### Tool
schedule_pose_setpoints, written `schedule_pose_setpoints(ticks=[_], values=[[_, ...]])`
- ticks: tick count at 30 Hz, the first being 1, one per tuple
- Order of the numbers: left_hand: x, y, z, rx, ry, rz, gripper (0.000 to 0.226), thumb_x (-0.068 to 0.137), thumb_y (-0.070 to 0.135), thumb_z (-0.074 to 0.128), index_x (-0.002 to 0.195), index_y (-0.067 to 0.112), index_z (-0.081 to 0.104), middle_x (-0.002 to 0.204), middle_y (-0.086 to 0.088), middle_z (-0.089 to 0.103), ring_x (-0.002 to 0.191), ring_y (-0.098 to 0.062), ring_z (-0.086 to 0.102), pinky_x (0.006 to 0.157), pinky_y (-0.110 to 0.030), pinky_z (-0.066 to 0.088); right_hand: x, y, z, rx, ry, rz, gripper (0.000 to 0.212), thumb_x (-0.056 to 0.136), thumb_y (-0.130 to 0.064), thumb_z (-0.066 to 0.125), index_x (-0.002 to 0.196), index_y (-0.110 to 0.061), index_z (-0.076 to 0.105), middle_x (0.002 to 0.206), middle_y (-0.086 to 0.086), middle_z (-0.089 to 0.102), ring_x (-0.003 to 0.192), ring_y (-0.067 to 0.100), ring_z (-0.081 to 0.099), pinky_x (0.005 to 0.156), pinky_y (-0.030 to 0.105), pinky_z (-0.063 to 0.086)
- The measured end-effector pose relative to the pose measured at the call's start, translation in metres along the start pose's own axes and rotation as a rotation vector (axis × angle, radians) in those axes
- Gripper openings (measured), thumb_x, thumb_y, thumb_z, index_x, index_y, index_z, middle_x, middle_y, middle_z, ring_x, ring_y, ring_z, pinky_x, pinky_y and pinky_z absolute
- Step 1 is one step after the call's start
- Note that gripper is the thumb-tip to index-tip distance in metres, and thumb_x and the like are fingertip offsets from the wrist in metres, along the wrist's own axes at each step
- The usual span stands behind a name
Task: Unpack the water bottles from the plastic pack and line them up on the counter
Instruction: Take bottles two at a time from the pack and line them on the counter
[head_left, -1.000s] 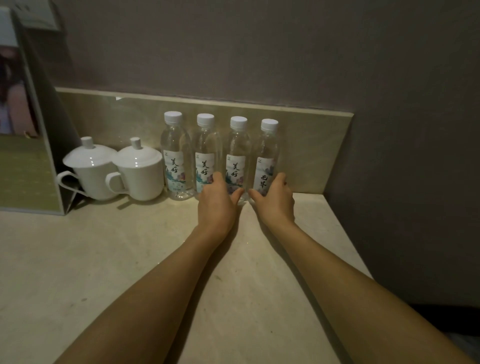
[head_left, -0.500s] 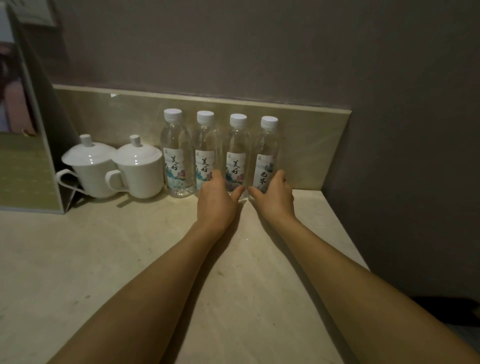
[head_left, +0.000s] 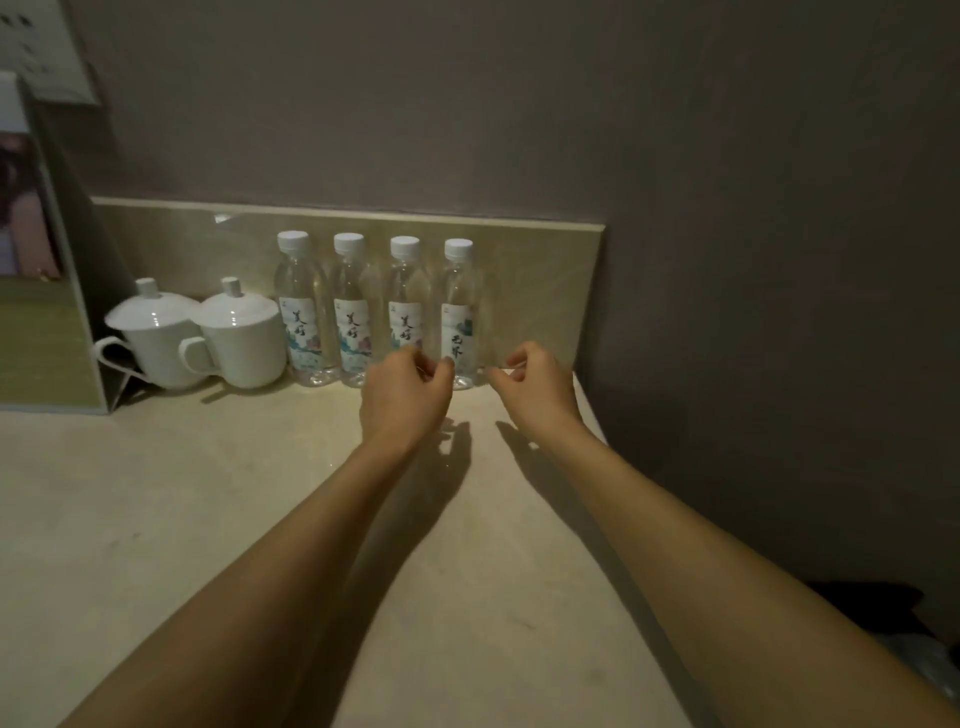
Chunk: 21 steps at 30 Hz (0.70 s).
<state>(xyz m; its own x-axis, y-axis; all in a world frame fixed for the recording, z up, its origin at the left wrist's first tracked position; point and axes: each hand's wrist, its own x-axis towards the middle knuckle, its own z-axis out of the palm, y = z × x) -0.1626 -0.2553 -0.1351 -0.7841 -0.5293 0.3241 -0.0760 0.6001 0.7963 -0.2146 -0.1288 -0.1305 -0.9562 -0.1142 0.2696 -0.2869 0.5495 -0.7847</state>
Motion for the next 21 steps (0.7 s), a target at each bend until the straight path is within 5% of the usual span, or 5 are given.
schedule_pose_setpoints(ticks=[6,10,15,21], values=[[-0.069,0.065,0.044,-0.05,0.03,0.009,0.029,0.095,0.034,0.049,0.09,0.012,0.068,0.082,-0.006,0.073,0.079,-0.029,0.071,0.08,-0.047,0.059,-0.036,0.036,-0.082,0.082,-0.031,-0.132,0.015,0.089,-0.029,0.062,0.092,-0.015,0.063,0.079,-0.002,0.064,0.079,0.016,0.062,0.068,0.029,0.05],[-0.117,0.127,0.096,-0.155,-0.01,0.04,0.031,0.096,0.033,0.047,0.089,0.012,0.069,0.082,-0.008,0.074,0.082,-0.031,0.071,0.081,-0.048,0.058,-0.058,0.074,-0.16,0.135,0.127,-0.203,0.013,0.092,-0.029,0.061,0.081,-0.021,0.06,0.068,-0.011,0.06,0.065,0.001,0.057,0.053,0.006,0.037],[-0.172,0.212,0.173,-0.222,-0.045,0.083,0.037,0.096,0.049,0.044,0.098,0.015,0.061,0.099,-0.008,0.071,0.095,-0.031,0.067,0.09,-0.046,0.054,-0.085,0.145,-0.252,0.185,0.388,-0.152,0.016,0.093,-0.03,0.056,0.079,-0.023,0.057,0.065,-0.011,0.06,0.066,0.009,0.059,0.058,0.023,0.04],[-0.22,0.265,0.278,-0.23,-0.202,0.086,0.034,0.099,0.05,0.041,0.098,0.02,0.055,0.096,0.0,0.062,0.094,-0.025,0.061,0.083,-0.037,0.047,-0.089,0.235,-0.334,0.201,0.606,-0.058,0.011,0.094,-0.024,0.055,0.083,-0.022,0.056,0.067,-0.011,0.061,0.063,0.005,0.059,0.058,0.023,0.045]])
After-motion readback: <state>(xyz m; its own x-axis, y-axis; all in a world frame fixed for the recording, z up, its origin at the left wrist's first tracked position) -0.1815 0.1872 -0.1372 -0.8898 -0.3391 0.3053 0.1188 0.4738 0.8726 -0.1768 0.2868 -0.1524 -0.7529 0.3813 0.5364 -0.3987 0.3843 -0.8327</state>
